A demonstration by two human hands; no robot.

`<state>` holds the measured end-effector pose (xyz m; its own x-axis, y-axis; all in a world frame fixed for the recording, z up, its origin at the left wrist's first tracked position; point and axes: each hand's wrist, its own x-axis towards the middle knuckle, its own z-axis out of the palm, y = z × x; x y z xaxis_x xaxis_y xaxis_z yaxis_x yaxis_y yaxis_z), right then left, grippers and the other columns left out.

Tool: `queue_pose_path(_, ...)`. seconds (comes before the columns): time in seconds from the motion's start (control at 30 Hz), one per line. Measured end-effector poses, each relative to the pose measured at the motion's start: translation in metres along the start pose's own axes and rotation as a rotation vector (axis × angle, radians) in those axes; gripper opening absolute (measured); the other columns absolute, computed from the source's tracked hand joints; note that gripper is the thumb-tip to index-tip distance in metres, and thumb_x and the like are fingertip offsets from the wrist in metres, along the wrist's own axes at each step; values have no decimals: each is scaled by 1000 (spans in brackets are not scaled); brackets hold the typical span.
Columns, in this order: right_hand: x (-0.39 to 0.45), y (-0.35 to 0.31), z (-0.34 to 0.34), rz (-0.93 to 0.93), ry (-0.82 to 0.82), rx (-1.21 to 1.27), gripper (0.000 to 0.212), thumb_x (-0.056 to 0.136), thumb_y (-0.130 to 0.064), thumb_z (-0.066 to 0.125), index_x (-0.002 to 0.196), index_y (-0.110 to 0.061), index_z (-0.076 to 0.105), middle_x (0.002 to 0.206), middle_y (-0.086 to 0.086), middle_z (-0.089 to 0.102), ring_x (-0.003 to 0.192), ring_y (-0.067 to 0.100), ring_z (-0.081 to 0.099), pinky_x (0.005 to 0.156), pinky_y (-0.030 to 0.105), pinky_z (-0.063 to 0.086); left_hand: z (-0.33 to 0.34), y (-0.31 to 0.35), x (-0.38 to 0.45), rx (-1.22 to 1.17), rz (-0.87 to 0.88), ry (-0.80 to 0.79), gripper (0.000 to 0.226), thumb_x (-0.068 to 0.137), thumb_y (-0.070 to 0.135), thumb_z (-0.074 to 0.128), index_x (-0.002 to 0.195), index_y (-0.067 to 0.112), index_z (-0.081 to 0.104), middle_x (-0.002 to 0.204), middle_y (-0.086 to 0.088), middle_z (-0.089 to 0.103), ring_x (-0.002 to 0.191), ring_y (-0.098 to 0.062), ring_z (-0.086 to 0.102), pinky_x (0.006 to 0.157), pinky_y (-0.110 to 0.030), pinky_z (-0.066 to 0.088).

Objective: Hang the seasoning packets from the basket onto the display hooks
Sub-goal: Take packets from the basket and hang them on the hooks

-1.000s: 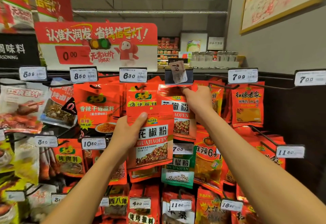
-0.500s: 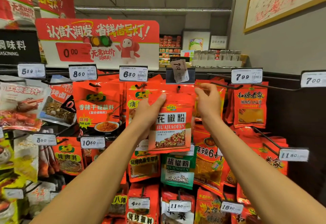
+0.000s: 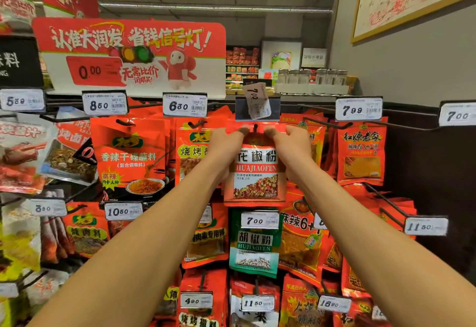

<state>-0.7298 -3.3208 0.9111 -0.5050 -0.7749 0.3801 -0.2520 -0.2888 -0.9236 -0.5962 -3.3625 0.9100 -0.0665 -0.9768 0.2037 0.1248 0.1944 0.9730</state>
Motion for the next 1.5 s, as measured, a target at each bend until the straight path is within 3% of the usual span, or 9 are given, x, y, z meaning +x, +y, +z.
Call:
queue_pose_path(0.13,16,7,8,-7,59,-151,28,91,-44,72,75,-21,70,74,-5,74,72,17,72,62,31,54,6,-3,18,116,17,87,29,92,43,70,100,17,59,91,-5,74,75,-24,74,67,-40,62)
queue_pose_path(0.27,35,6,19,68,129,-246,40,85,-49,76,103,-13,77,108,7,74,102,26,69,92,46,56,15,3,30,322,11,212,54,89,49,72,122,7,60,95,-5,66,75,-21,59,68,-32,47)
queue_pose_path(0.33,41,8,22,108,144,-237,46,84,-50,77,110,-13,76,120,9,68,113,29,65,97,49,54,17,3,34,342,-11,224,51,88,50,73,109,4,61,99,-8,68,79,-24,62,70,-33,51)
queue_pose_path(0.5,20,11,-4,21,84,-276,29,94,-47,63,86,-21,71,89,-2,74,86,21,71,84,49,59,-11,-3,8,264,27,172,31,95,46,65,108,18,65,100,-5,73,89,-25,71,83,-42,60)
queue_pose_path(0.67,-49,38,-60,-46,23,-116,15,93,-25,61,85,-23,73,83,3,77,74,20,73,66,37,61,-70,-36,-55,134,141,116,17,95,17,61,81,19,71,73,0,77,65,-13,73,60,-27,62)
queue_pose_path(0.77,-108,77,-74,102,-195,89,14,89,-15,61,78,-13,69,66,9,71,51,21,67,44,25,51,-99,-87,-101,105,3,19,19,94,19,60,82,19,74,76,-9,77,62,-17,72,55,-25,59)
queue_pose_path(1.1,-302,344,-68,884,-410,-119,24,95,-3,53,74,-8,63,54,6,62,44,22,53,46,26,42,-150,-359,-274,120,-812,140,22,98,7,52,83,14,66,68,-2,69,52,-12,61,49,-22,47)
queue_pose_path(1.37,-491,584,-96,1122,-585,-594,32,94,-7,60,63,-14,65,68,16,64,67,28,60,70,43,51,-191,-587,-426,222,-1322,176,14,98,11,59,86,9,67,87,-18,65,73,-28,59,61,-28,43)
queue_pose_path(1.5,-559,701,-100,1132,-703,-750,30,95,-8,57,66,-8,66,62,11,64,59,23,58,63,31,49,-207,-693,-457,179,-1417,188,20,101,14,48,90,7,63,79,-14,63,67,-26,55,60,-28,41)
